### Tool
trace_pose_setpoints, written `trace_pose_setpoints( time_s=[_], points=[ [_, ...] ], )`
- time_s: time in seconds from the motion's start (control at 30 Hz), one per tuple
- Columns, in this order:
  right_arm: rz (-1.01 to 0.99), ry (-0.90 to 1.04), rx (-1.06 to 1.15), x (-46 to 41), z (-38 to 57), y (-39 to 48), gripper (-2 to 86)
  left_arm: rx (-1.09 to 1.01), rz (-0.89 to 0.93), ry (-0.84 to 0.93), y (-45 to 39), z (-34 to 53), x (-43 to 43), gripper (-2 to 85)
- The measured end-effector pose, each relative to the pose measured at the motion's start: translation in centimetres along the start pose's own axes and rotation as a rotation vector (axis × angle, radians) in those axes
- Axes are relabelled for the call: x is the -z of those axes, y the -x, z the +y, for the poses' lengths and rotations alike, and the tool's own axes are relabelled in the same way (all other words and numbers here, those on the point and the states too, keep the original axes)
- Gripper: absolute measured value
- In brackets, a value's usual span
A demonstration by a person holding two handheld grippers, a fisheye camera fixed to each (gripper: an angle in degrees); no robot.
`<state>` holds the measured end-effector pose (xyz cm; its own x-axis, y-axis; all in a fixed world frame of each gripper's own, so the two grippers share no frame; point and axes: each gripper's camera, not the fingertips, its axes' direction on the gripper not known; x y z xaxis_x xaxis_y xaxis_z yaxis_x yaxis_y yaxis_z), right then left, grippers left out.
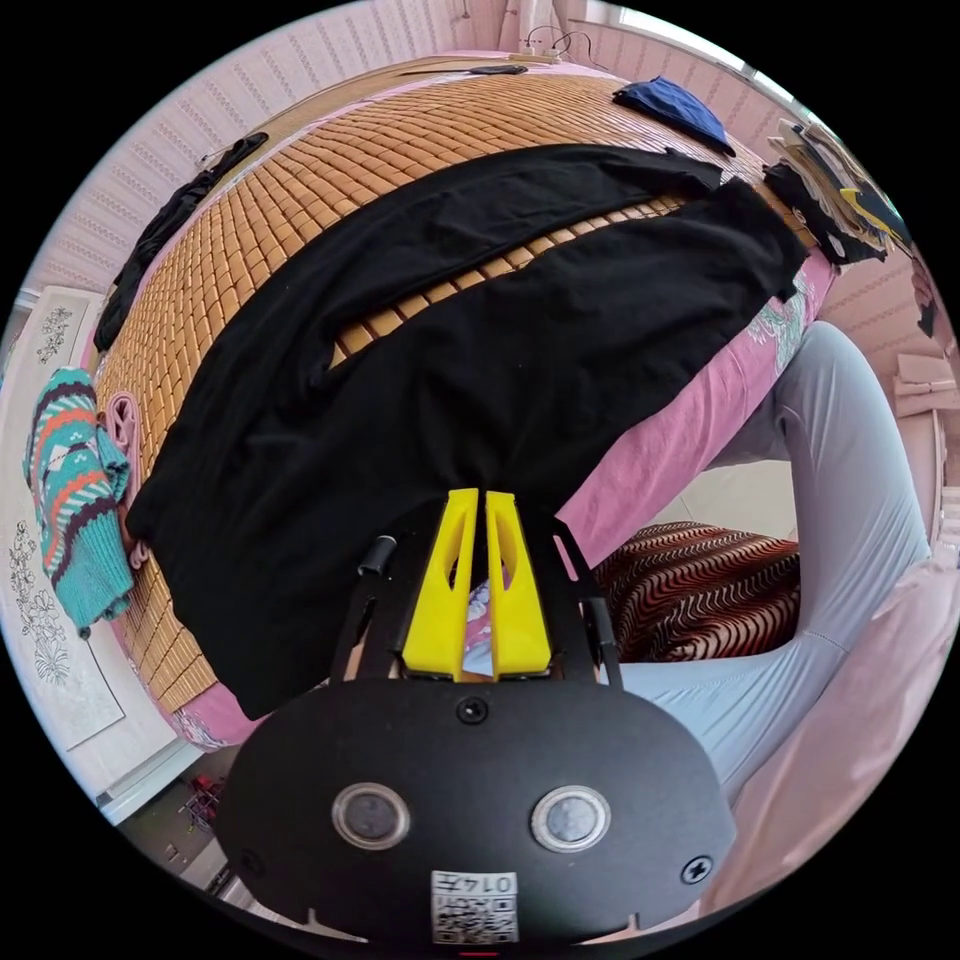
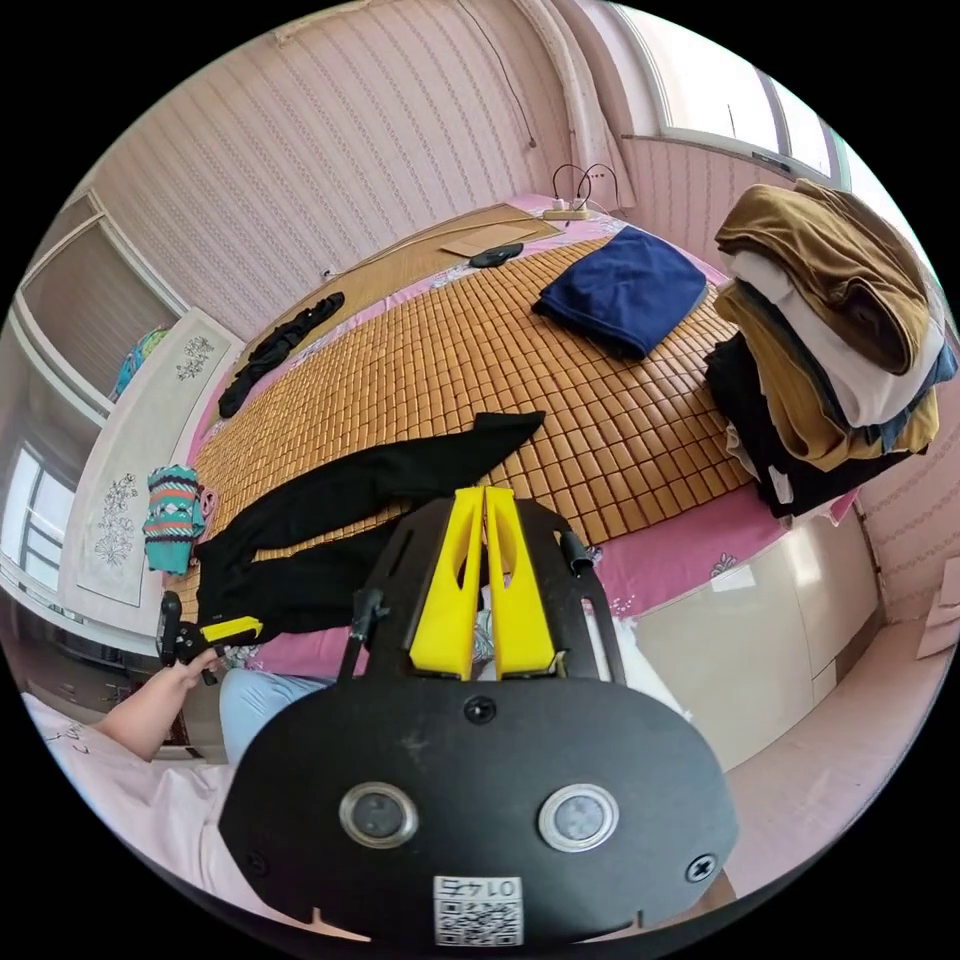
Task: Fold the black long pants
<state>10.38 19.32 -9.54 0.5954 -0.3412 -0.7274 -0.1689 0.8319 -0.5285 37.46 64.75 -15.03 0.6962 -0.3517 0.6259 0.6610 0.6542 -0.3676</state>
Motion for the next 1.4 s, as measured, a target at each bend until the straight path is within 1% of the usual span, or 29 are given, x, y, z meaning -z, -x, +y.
trace_pose_setpoints(
  time_s=[0.07, 0.13, 0.2, 0.23, 0.27, 0.33, 0.37, 0.4, 0.43, 0.47, 0.53, 0.6, 0.67, 0.77, 0.8, 0.87, 0.93, 0.97, 1.0, 1.03, 1.13, 1.23, 1.4],
  points=[
    [0.045, 0.053, -0.008, -1.3, 0.4, -1.0, 4.1, -0.014, -0.015, 0.003, -0.5, -0.4, 0.1, -0.1],
    [0.08, 0.138, -0.018, -3.8, 1.0, -2.0, 10.0, -0.035, -0.042, 0.01, -1.2, -0.9, 0.2, -0.1],
    [0.028, 0.192, -0.03, -5.8, 1.3, -2.3, 13.1, -0.041, -0.059, 0.016, -1.6, -1.3, 0.3, -0.2],
    [-0.02, 0.217, -0.026, -7.1, 1.4, -2.2, 13.6, -0.026, -0.062, 0.014, -1.7, -1.4, 0.4, -0.3],
    [-0.022, 0.237, -0.025, -7.9, 1.4, -2.1, 13.5, -0.019, -0.061, 0.01, -1.8, -1.4, 0.4, -0.3],
    [0.074, 0.359, -0.024, -11.3, 1.8, -2.0, 12.5, -0.002, -0.059, -0.011, -1.8, -1.2, 0.5, -0.5],
    [0.084, 0.39, -0.025, -12.0, 1.9, -1.9, 12.0, 0.005, -0.057, -0.014, -1.9, -1.2, 0.6, -0.6],
    [0.108, 0.372, -0.026, -12.1, 2.2, -1.7, 9.7, 0.012, -0.058, -0.015, -1.9, -1.2, 0.6, -0.6],
    [0.079, 0.315, 0.025, -11.4, 2.3, -1.2, 6.6, 0.013, -0.061, -0.009, -2.0, -1.4, 0.7, -0.7],
    [0.058, 0.296, 0.044, -11.1, 2.3, -1.0, 4.6, 0.011, -0.065, -0.005, -2.1, -1.5, 0.7, -0.8],
    [0.036, 0.315, 0.06, -10.9, 2.1, -1.2, 1.5, 0.006, -0.073, 0.002, -2.3, -1.7, 0.7, -0.9],
    [0.003, 0.308, 0.06, -10.3, 1.5, -1.8, 1.0, 0.021, -0.065, -0.008, -2.2, -1.5, 0.8, -0.9],
    [-0.065, 0.257, 0.052, -8.5, 0.5, -2.6, 0.8, 0.045, -0.041, -0.018, -1.7, -1.3, 1.0, -1.0],
    [-0.175, 0.119, 0.09, -4.0, -1.4, -3.2, 0.6, 0.05, -0.018, -0.048, -1.3, -0.9, 2.2, -1.0],
    [-0.204, 0.057, 0.137, -1.9, -1.9, -2.9, 0.6, 0.045, -0.015, -0.08, -1.2, -0.7, 3.1, -1.0],
    [-0.179, -0.035, 0.241, 1.2, -1.9, -1.9, 0.5, 0.037, -0.012, -0.146, -1.2, -0.3, 4.6, -1.0],
    [-0.087, -0.084, 0.35, 3.2, -0.9, -0.9, 0.3, 0.036, 0.0, -0.179, -1.2, -0.1, 5.3, -1.0],
    [-0.063, -0.072, 0.355, 3.0, -0.5, -1.0, 0.3, 0.035, 0.004, -0.174, -1.2, -0.1, 5.1, -1.0],
    [-0.028, -0.007, 0.338, 1.9, 0.1, -1.5, 0.2, 0.035, 0.012, -0.157, -1.2, -0.2, 4.4, -1.0],
    [-0.012, 0.107, 0.289, 0.1, 0.6, -2.6, 0.1, 0.036, 0.024, -0.133, -1.2, -0.2, 3.6, -1.0],
    [-0.022, 0.281, 0.155, -3.2, 2.6, -5.3, -0.2, 0.039, 0.043, -0.087, -1.3, 0.0, 1.9, -1.0],
    [-0.034, 0.301, 0.081, -3.9, 3.9, -6.5, -0.4, 0.027, 0.039, -0.059, -1.4, 0.1, 0.9, -1.0],
    [-0.008, 0.303, 0.06, -3.8, 3.5, -6.7, -0.2, 0.034, 0.043, -0.052, -1.0, 0.3, 0.3, -1.0]
  ],
)
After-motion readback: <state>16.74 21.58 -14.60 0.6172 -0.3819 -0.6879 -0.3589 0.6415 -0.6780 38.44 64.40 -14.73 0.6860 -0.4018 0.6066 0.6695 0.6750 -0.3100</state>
